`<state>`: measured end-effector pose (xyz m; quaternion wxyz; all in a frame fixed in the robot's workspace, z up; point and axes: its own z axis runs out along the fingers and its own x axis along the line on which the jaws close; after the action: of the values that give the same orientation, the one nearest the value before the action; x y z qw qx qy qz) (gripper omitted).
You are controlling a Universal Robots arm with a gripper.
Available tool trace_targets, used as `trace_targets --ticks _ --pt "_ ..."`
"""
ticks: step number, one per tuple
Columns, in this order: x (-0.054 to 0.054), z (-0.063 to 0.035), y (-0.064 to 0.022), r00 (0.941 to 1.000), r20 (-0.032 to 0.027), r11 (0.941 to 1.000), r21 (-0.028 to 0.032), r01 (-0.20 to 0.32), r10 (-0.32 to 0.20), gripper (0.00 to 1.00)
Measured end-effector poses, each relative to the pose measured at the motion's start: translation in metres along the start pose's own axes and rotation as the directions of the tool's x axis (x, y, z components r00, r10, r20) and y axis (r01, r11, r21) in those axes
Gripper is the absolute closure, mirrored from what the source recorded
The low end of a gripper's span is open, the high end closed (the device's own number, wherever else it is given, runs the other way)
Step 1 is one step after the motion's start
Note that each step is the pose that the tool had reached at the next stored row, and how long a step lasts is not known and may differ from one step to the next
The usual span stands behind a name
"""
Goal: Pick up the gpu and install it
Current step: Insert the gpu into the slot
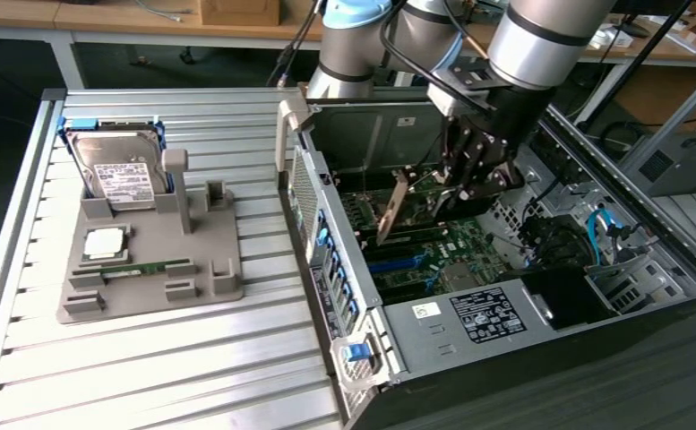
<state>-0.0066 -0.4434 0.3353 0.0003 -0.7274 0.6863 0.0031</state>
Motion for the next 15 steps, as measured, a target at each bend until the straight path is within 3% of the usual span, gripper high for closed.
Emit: trace_targets --ticks 15 --pt "0.0015 0.0052 0.0031 1.0000 -0.0001 1.0000 0.0000 0.000 0.000 0.73"
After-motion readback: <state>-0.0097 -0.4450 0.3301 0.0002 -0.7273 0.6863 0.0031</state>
